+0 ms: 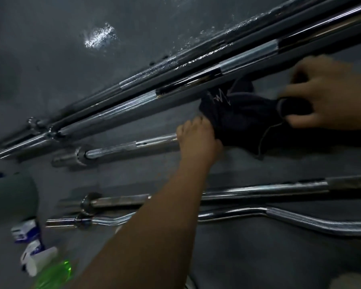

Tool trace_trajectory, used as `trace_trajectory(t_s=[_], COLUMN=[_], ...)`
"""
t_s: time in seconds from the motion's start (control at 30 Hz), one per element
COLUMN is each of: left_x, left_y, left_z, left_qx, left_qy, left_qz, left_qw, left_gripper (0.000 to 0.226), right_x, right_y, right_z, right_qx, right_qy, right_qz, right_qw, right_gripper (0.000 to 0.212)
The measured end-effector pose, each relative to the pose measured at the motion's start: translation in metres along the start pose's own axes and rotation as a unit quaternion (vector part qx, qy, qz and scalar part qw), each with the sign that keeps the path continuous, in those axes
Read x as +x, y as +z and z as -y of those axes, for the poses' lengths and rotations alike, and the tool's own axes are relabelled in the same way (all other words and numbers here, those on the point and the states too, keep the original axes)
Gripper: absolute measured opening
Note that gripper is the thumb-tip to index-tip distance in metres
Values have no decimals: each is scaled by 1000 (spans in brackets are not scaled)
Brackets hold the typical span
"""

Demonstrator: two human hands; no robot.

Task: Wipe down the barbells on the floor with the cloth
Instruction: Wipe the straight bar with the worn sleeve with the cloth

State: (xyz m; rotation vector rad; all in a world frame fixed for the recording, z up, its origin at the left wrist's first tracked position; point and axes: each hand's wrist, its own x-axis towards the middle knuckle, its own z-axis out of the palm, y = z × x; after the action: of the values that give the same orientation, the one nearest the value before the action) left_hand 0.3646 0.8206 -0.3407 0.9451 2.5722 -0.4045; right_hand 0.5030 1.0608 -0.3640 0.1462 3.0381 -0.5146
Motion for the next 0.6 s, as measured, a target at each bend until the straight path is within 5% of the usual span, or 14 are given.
trace_trajectory(t_s=[0.13,0.23,0.3,0.37,0.43,0.6], left_x=[33,50,41,14,-1,26], left_y=[-25,-34,-16,6,15,-7], left_z=[6,6,7,5,4,13], left_qx=[-41,-117,-85,-46,-39,-55], left_qy=[27,53,31,8,11,49], left_qz=[150,258,148,-29,-87,127], left_qw=[987,958,985,998,995,989], left_gripper=[37,40,41,34,31,25], right_x=[22,56,69,61,39,-12], right_y=[-1,6,8,7,5,-1], right_z=[35,87,93,82,58,7], right_qx=[7,67,38,-9,-22,-21], right_qy=[-2,-22,-49,-63,-66,-8], right_qz=[37,29,34,46,36,9], right_qw=[999,997,998,997,997,1000], right_gripper=[63,90,94,72,62,64])
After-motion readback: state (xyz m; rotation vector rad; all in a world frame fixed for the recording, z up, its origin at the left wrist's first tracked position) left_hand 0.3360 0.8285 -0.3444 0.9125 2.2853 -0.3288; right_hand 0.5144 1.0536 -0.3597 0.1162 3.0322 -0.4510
